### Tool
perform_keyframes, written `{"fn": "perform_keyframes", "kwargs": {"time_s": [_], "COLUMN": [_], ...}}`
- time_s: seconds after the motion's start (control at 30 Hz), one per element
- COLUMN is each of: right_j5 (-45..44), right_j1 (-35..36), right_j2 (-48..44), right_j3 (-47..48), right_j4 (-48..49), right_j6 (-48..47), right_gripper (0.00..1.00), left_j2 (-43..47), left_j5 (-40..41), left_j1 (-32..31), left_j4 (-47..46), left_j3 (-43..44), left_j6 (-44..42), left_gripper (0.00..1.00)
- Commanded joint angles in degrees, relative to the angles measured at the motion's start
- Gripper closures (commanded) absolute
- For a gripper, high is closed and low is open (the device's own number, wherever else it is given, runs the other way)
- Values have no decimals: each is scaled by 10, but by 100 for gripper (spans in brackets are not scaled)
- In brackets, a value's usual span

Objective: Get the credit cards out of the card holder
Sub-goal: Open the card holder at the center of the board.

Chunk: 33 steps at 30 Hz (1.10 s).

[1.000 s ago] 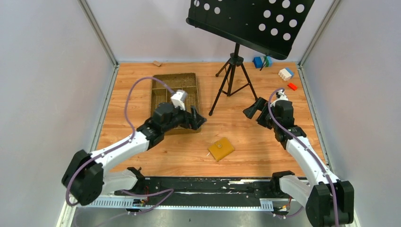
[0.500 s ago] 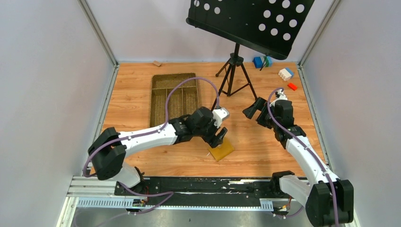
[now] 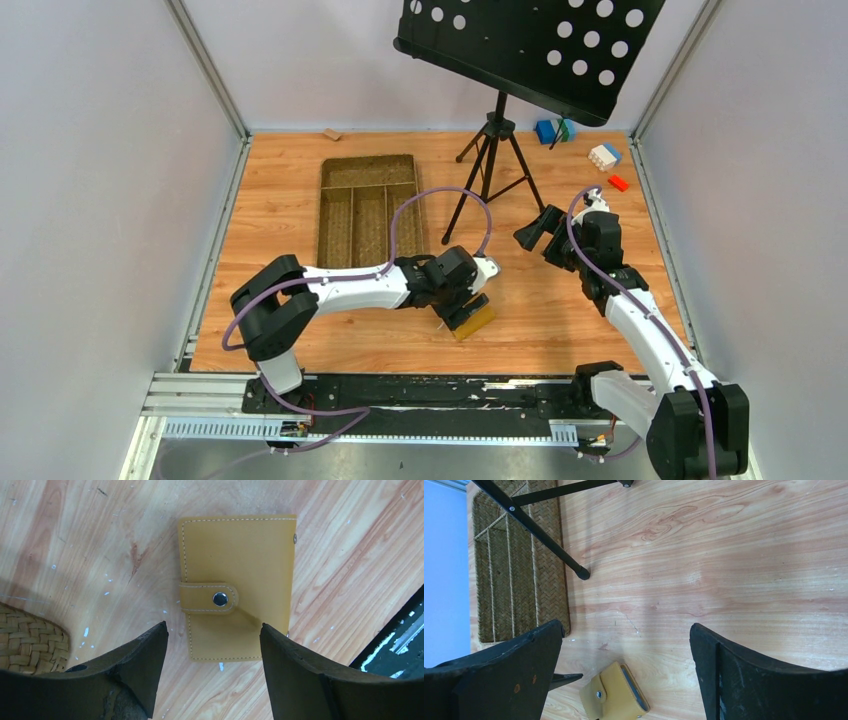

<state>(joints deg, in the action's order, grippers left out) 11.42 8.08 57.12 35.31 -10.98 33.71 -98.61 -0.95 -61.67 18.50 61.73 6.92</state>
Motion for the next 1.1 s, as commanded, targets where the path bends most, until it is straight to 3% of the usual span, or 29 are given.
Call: {"fn": "perform_keyframes", "kwargs": {"time_s": [0.0,0.4,0.67,1.07], "right_j5": [-2,4,6,38], "right_j1": [1,0,1,1], "right_j2": [2,7,4,-4], "right_j3": [20,16,15,9], "right_j4": [27,33,34,42], "right_j6": [-4,-3,-3,-19], "right_gripper": [1,2,4,6], "left_j2": [-23,-68,-80,0], "left_j5": [5,34,30,20], "left_j1": [-1,0,15,58], "left_j4": [-9,-15,-7,-60], "left_j3": [32,56,64,1], "left_j6": [-15,-16,1,45], "left_gripper": [25,34,71,93]}}
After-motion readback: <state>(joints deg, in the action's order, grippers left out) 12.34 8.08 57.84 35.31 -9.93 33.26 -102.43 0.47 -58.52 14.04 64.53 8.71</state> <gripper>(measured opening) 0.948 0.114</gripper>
